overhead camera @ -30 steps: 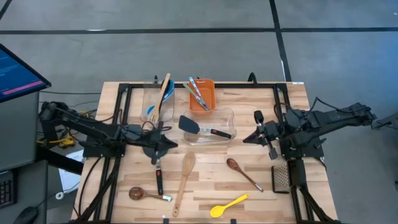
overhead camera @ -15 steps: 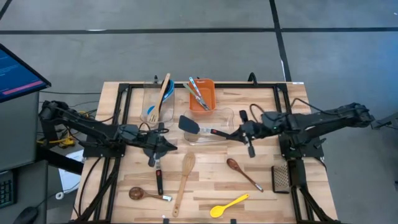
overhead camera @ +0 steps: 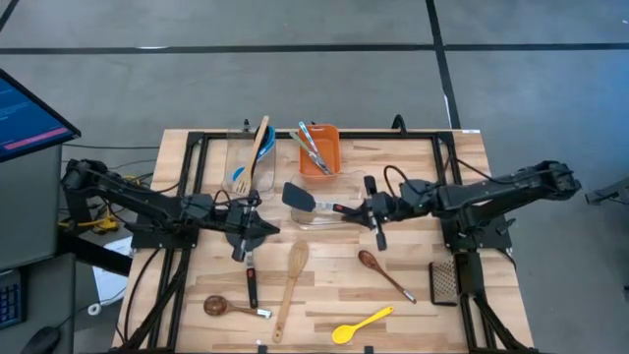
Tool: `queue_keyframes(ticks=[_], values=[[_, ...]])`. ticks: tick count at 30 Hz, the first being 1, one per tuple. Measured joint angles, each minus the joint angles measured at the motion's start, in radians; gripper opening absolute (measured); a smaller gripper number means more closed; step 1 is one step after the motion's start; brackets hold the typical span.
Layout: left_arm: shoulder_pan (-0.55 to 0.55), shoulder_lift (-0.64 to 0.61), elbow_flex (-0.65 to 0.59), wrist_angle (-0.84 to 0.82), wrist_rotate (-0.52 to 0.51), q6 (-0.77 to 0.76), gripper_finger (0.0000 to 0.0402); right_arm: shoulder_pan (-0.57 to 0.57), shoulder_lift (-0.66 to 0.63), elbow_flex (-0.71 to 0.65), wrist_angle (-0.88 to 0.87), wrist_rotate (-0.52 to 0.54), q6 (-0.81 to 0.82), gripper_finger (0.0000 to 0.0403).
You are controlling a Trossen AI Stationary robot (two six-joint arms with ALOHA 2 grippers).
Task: Pick & Place Kitchen Items
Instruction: Adjust the dark brown wooden spoon
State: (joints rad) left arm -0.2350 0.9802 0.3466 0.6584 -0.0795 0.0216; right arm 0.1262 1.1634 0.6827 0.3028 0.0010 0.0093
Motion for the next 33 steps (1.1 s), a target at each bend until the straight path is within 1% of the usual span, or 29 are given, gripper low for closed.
queue_keyframes(ticks=[11,25,33], values=[[0.0,0.0,0.0,0.0,-0.001,0.0,0.0002,0.045,0.004,0.0,-0.009,0.0,0.0,0.0],[0.001,0.0,0.0,0.002,-0.002,0.0,0.0002,0.04,0.003,0.0,-0.116,0.0,0.0,0.0],[0.0,0.0,0.0,0.004,-0.002,-0.001,0.0002,0.04,0.003,0.0,-0.118,0.0,0.0,0.0]])
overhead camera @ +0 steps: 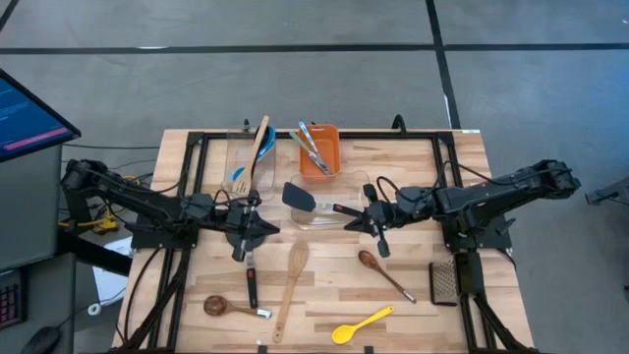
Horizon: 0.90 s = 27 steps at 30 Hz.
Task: Pick & Place Kitchen Items
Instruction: Adjust the dark brown wooden spoon
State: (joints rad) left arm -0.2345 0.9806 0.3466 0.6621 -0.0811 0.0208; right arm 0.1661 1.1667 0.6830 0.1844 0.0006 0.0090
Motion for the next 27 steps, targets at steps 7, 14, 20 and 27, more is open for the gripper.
queue_keyframes(ticks=[7,14,20,27], values=[[0.0,0.0,0.0,0.001,0.0,0.0,0.0002,-0.004,0.0,0.0,0.0,0.0,0.0,0.0],[0.0,0.0,0.0,0.003,0.0,0.0,0.0002,-0.014,0.0,0.0,0.018,0.004,0.024,0.0],[0.0,0.0,0.0,0.005,0.0,-0.001,0.0002,-0.043,-0.004,0.012,-0.027,0.129,0.188,0.0],[0.0,0.0,0.0,0.005,0.0,-0.002,0.0002,-0.03,0.0,0.173,-0.352,0.213,0.262,0.0]])
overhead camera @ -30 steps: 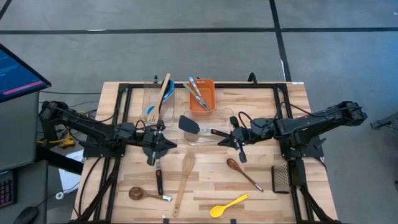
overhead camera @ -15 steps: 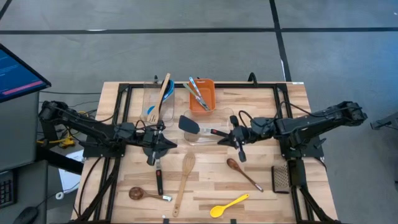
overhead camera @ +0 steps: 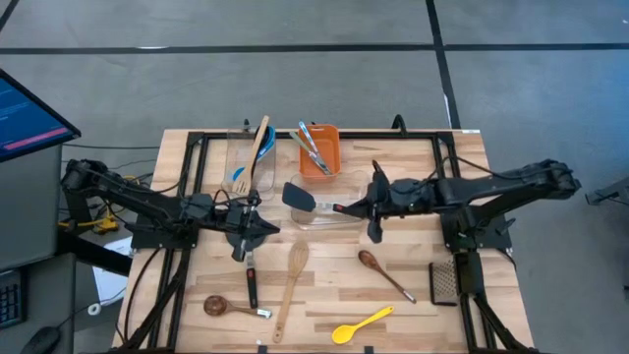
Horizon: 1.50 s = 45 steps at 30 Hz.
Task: Pick & Place Kitchen Items
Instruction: Adjust the dark brown wooden spoon
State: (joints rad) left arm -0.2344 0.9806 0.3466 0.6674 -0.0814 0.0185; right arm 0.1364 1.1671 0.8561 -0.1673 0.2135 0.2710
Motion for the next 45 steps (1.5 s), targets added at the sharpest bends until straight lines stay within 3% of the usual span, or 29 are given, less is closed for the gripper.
queue_keyframes(ticks=[5,19,25,34,38,45], values=[[0.0,0.0,0.0,0.0,0.0,0.0,0.0002,0.04,0.0,0.113,-0.193,0.039,0.069,0.0],[0.0,0.0,0.0,0.0,0.0,-0.038,0.0002,0.165,0.0,0.211,-0.692,0.053,0.622,0.0],[0.014,0.049,0.041,0.0,0.0,-0.127,0.0002,0.256,0.0,0.211,-0.716,0.05,0.756,0.0],[0.059,0.294,0.204,-0.002,0.082,-0.129,0.0002,0.369,0.013,0.211,-0.716,0.075,0.902,0.0],[0.085,0.353,0.236,-0.001,0.082,-0.129,0.0002,0.39,0.071,0.211,-0.733,0.075,0.954,0.0],[0.106,0.349,0.235,0.004,0.082,-0.129,0.0002,0.4,0.249,0.211,-0.751,0.024,0.963,0.0]])
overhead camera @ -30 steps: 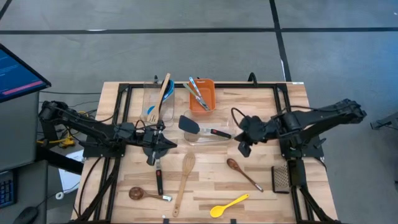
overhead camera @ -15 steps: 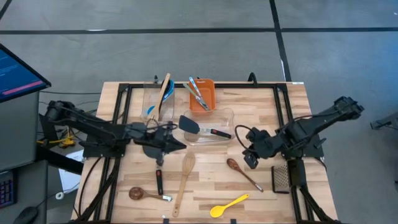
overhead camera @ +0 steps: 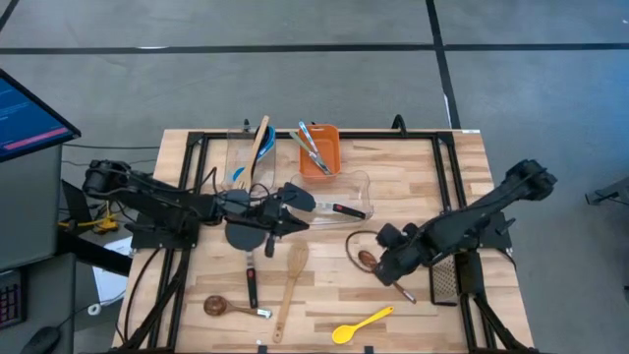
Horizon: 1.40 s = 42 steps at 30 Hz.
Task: Pick & Place Kitchen Items
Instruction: Adjust the dark brown wooden spoon
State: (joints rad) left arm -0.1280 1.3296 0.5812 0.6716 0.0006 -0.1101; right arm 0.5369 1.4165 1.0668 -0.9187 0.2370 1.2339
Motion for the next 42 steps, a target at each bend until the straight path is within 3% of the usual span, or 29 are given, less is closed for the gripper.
queue_keyframes(ticks=[11,25,33,42], values=[[-0.001,-0.042,-0.001,-0.09,0.006,0.024,0.0002,-0.005,0.231,0.0,0.15,-0.003,-0.106,0.0],[-0.007,-0.192,-0.084,-0.099,-0.001,0.035,0.0002,-0.024,0.404,-0.002,0.165,0.127,-0.11,0.0],[-0.023,-0.256,-0.123,-0.101,-0.001,0.031,0.0002,-0.027,0.452,0.001,0.21,0.147,-0.11,0.0],[-0.029,-0.256,-0.123,-0.103,-0.001,0.031,0.0002,-0.064,0.468,-0.001,0.53,0.104,-0.286,0.0]])
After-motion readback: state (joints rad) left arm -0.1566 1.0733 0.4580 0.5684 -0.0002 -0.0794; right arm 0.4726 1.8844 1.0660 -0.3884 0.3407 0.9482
